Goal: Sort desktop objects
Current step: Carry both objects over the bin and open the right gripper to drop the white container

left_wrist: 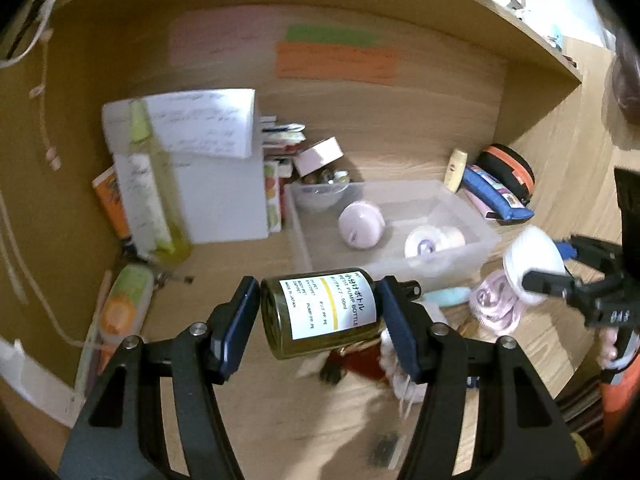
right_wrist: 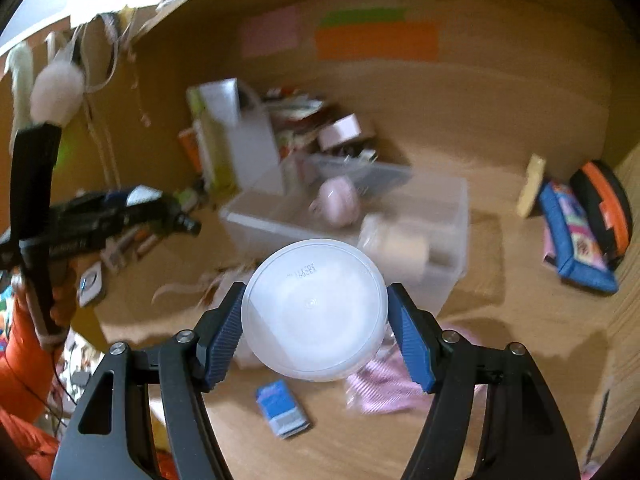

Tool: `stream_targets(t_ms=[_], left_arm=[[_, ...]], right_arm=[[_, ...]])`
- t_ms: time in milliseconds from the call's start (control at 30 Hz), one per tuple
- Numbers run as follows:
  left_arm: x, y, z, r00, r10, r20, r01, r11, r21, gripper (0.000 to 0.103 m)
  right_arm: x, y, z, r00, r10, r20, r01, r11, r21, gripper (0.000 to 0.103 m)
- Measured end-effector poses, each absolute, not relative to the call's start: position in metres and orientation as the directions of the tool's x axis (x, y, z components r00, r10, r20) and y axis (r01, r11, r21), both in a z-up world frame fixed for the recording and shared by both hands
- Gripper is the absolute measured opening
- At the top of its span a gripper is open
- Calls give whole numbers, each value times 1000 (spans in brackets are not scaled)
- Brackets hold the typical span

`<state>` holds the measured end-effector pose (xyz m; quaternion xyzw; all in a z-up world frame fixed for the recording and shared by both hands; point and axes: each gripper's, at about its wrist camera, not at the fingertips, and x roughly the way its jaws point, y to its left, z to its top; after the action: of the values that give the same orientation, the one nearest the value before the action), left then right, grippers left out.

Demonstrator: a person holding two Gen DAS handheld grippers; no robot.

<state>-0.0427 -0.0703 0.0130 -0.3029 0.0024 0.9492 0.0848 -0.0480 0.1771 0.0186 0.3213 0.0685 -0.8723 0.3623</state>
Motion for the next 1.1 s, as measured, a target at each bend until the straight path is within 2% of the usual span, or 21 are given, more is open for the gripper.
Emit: stream_targets(t_ms=[500, 733, 1100], left_arm=[[-105, -43, 15, -779, 196, -595, -207, -977, -50, 61], [-148, -38, -5, -718, 214, -663, -213, -973, -84, 61], [-180, -28, -30, -657, 207, -724, -238, -969, -62, 61]], right_arm=[[-133, 175, 22, -570, -539, -620, 589, -794, 150, 66], [-166, 154, 13, -567, -508, -648, 566, -813, 141, 66], [-213, 120, -14, -535, -425, -730, 547, -833, 84, 66]])
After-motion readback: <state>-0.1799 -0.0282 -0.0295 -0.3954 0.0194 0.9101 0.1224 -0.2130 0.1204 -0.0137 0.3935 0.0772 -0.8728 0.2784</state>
